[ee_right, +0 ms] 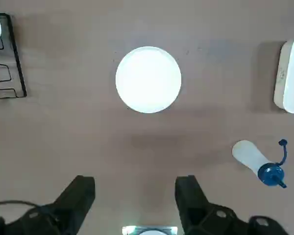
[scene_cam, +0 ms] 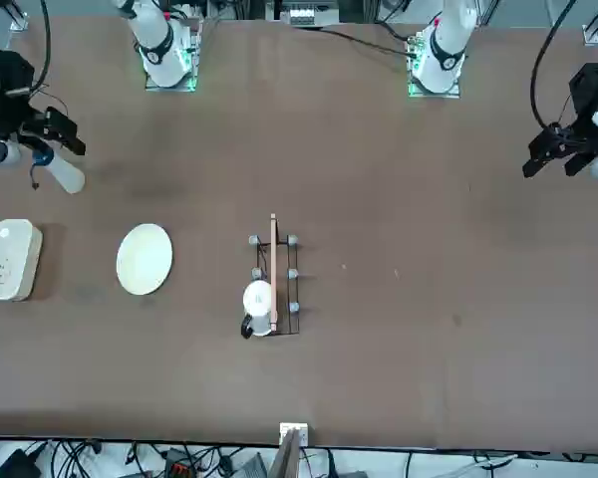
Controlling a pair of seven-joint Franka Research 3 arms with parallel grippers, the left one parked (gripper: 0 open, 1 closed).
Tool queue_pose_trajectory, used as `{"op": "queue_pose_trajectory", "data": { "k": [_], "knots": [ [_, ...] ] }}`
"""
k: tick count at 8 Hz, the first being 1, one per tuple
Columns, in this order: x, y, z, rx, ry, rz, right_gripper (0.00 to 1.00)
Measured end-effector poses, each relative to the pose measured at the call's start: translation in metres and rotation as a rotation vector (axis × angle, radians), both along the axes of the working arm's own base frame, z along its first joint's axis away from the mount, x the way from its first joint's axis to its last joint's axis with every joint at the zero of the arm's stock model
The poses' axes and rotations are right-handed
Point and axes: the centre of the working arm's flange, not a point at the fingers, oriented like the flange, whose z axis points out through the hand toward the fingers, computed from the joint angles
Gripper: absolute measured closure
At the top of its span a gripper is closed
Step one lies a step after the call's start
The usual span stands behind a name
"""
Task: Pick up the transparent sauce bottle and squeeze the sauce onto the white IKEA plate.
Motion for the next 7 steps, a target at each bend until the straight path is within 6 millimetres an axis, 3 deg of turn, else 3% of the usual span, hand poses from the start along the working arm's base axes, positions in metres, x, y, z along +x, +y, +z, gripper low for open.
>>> {"op": "queue_pose_trajectory", "data": {
  "k": [7],
  "knots": [
    [-0.001,-0.001,-0.013,-0.005,0.077,0.002,0.0]
  ]
}}
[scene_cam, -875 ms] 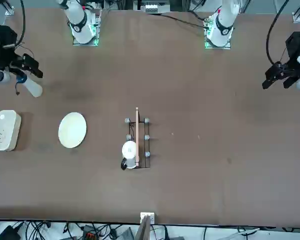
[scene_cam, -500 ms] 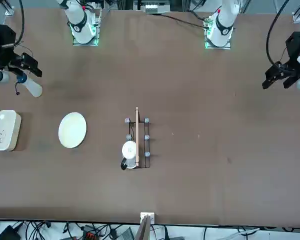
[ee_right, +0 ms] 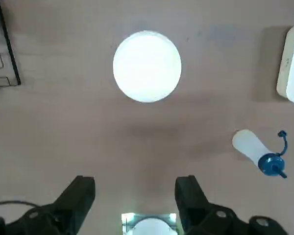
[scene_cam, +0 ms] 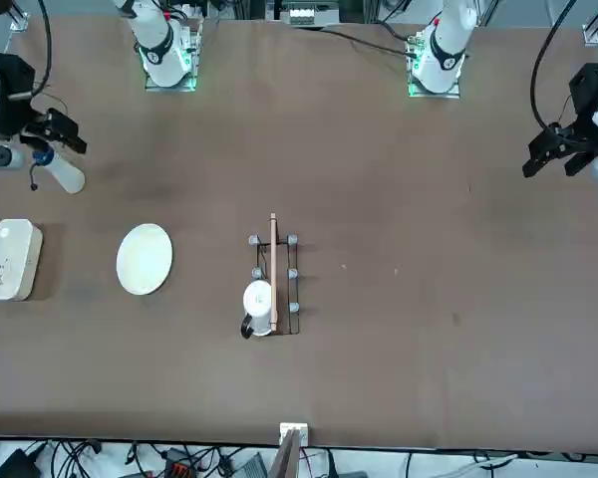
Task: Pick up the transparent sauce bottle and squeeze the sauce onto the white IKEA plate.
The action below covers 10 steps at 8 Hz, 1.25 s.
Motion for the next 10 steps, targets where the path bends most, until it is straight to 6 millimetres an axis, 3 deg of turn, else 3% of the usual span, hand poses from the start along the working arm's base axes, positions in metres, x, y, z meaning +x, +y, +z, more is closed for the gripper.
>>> {"op": "queue_pose_trajectory", "data": {
  "k": [4,7,10],
  "knots": [
    [-0.016,-0.018,-0.017,-0.086,0.173,-0.057,0.0],
    [-0.015,-0.033,-0.026,-0.285,0.187,-0.324,0.0],
    [0.004,-0.054,-0.083,-0.553,0.211,-0.533,0.0]
  ]
}}
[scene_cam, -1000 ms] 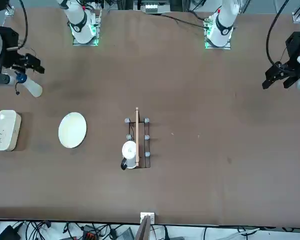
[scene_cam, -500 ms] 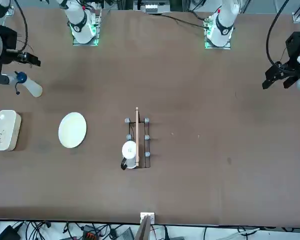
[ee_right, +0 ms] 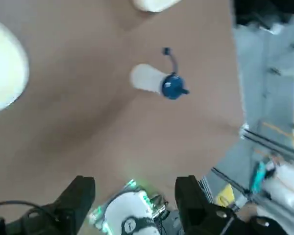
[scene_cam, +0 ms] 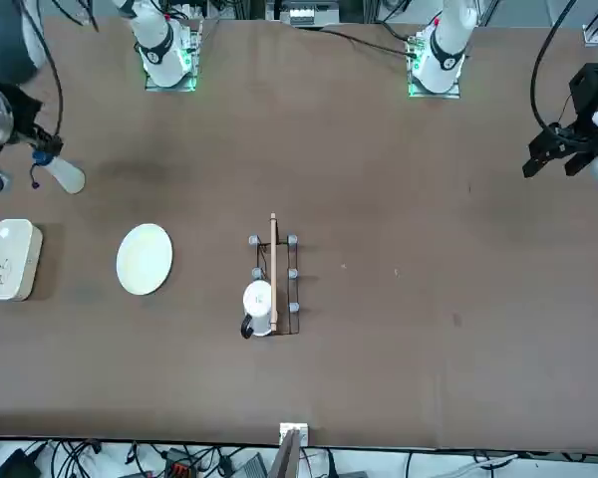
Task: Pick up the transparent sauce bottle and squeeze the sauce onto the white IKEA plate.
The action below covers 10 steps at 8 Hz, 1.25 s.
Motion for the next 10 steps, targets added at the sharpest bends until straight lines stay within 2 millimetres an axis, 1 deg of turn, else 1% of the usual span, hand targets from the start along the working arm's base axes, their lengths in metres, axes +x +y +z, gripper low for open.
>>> {"op": "queue_pose_trajectory", "data": {
  "k": [1,2,3,5,6,7,8,9,10],
  "knots": [
    [0.006,-0.006,-0.022,-0.114,-0.007,-0.07,0.0],
    [0.008,-0.01,-0.048,-0.246,-0.021,-0.135,0.0],
    [0.004,-0.007,-0.08,-0.396,-0.046,-0.189,0.0],
    [-0.014,0.016,-0.152,-0.699,-0.151,-0.257,0.0],
    [-0.025,0.027,-0.185,-0.828,-0.221,-0.295,0.0],
    [-0.034,0.032,-0.215,-0.95,-0.303,-0.328,0.0],
    [-0.041,0.031,-0.243,-1.055,-0.385,-0.364,0.0],
    [-0.045,0.026,-0.266,-1.135,-0.448,-0.395,0.0],
    [-0.047,0.019,-0.283,-1.204,-0.512,-0.427,0.0]
  ]
}}
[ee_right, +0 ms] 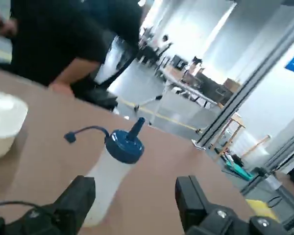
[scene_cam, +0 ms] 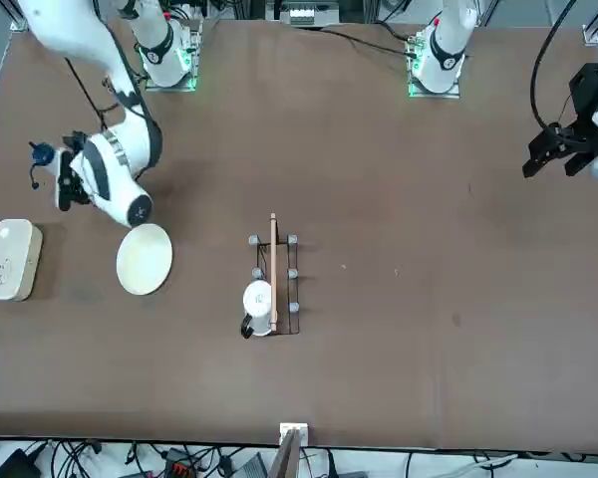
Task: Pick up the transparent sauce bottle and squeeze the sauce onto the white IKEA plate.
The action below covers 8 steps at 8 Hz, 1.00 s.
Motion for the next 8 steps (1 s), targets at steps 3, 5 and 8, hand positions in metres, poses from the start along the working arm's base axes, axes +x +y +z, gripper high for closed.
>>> {"op": "queue_pose_trajectory", "data": {
  "k": [3,5,8],
  "knots": [
    [-0.008,-0.031,-0.037,-0.198,-0.188,-0.046,0.0],
    [-0.023,-0.061,-0.067,-0.309,-0.262,-0.053,0.0],
    [-0.045,-0.084,-0.097,-0.335,-0.253,-0.059,0.0]
  ]
}}
